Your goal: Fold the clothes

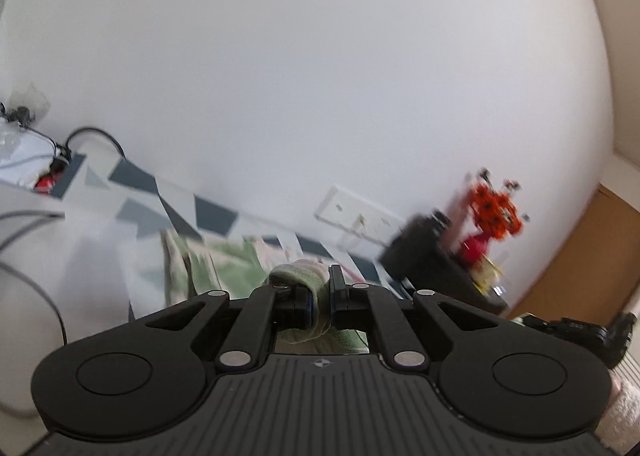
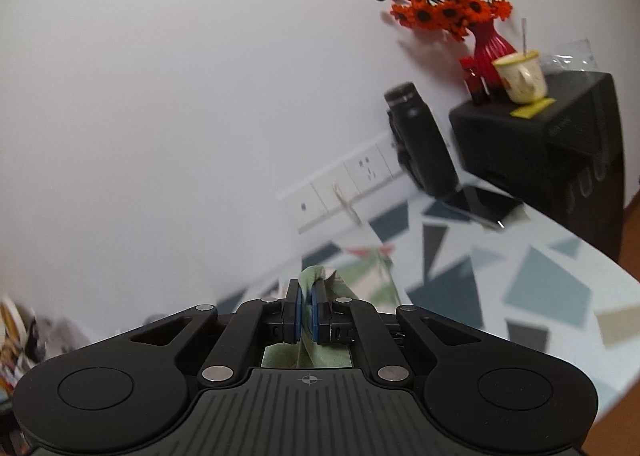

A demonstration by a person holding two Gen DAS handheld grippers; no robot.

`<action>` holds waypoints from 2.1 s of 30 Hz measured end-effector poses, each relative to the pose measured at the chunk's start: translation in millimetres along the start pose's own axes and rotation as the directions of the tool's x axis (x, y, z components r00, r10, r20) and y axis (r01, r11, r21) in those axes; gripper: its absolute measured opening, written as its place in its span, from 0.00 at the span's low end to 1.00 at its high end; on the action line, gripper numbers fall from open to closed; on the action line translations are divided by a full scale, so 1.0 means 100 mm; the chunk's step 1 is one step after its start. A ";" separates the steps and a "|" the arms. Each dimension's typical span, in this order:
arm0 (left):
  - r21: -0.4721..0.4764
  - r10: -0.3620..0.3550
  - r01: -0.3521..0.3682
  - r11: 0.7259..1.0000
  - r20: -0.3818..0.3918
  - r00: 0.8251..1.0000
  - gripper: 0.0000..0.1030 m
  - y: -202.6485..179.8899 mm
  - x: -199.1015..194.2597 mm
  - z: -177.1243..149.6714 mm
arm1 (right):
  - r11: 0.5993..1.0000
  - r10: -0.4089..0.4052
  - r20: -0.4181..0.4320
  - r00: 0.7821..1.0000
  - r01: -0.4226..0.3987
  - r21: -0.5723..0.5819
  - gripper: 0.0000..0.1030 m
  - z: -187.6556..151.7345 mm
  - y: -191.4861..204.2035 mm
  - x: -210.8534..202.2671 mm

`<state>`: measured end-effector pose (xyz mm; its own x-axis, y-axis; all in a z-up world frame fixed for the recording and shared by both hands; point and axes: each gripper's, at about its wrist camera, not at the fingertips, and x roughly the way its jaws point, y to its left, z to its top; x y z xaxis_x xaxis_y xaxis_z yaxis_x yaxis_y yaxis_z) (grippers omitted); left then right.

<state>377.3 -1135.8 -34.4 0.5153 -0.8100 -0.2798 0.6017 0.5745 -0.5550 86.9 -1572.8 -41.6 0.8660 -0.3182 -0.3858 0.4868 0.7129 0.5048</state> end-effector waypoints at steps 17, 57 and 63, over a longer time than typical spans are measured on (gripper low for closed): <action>0.019 0.237 -0.236 0.971 -0.088 0.967 0.08 0.75 2.02 0.58 | 0.995 -0.015 -0.049 0.999 0.020 0.101 0.04 0.80 -0.42 2.19; 0.250 0.302 -0.220 0.943 -0.367 0.880 0.52 0.61 1.24 -0.68 | 0.958 -0.111 -0.267 0.957 0.175 0.226 0.58 -0.17 -0.92 1.35; 0.265 0.315 -0.226 0.937 -0.368 0.875 0.05 0.64 1.29 -0.68 | 0.939 -0.139 -0.287 0.948 0.219 0.267 0.58 -0.19 -0.96 1.59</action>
<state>440.6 -1211.6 -158.6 0.4155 -0.5708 -0.7082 0.6088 0.7530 -0.2497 175.3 -1680.4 -166.1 0.7203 -0.2213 -0.6574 0.6767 0.4325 0.5958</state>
